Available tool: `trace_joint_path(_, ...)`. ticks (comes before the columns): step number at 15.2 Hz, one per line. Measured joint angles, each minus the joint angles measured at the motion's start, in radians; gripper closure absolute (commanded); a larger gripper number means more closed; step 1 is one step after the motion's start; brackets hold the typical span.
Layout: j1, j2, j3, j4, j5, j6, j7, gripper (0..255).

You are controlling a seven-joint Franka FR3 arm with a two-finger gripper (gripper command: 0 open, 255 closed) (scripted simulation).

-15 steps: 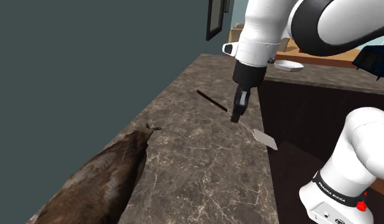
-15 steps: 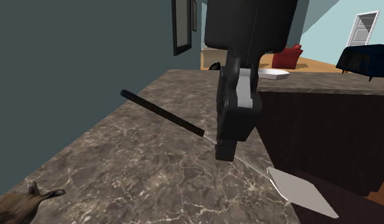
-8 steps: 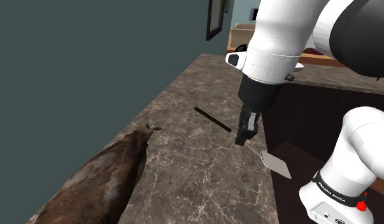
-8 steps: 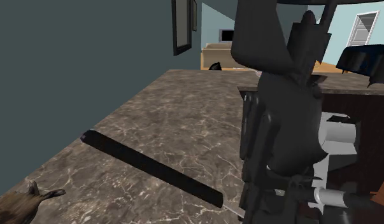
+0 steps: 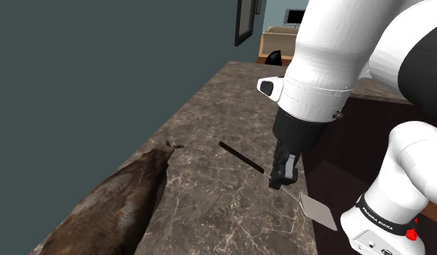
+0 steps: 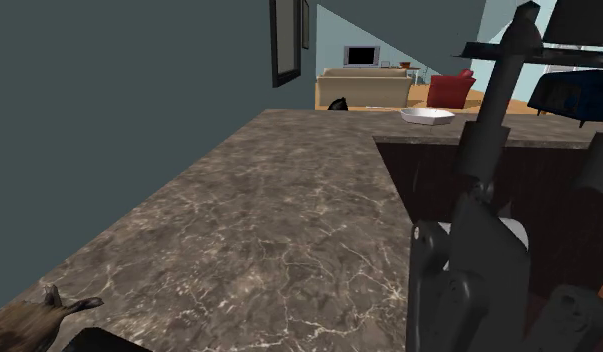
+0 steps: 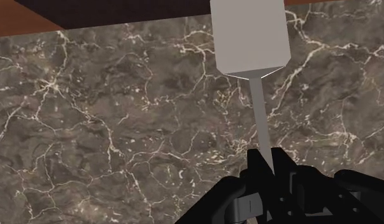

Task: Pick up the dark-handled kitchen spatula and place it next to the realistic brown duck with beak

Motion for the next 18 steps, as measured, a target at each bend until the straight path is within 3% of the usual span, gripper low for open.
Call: trace_joint_path(18,0.001,0.097,0.083,-0.175,0.038,0.271,0.007,255)
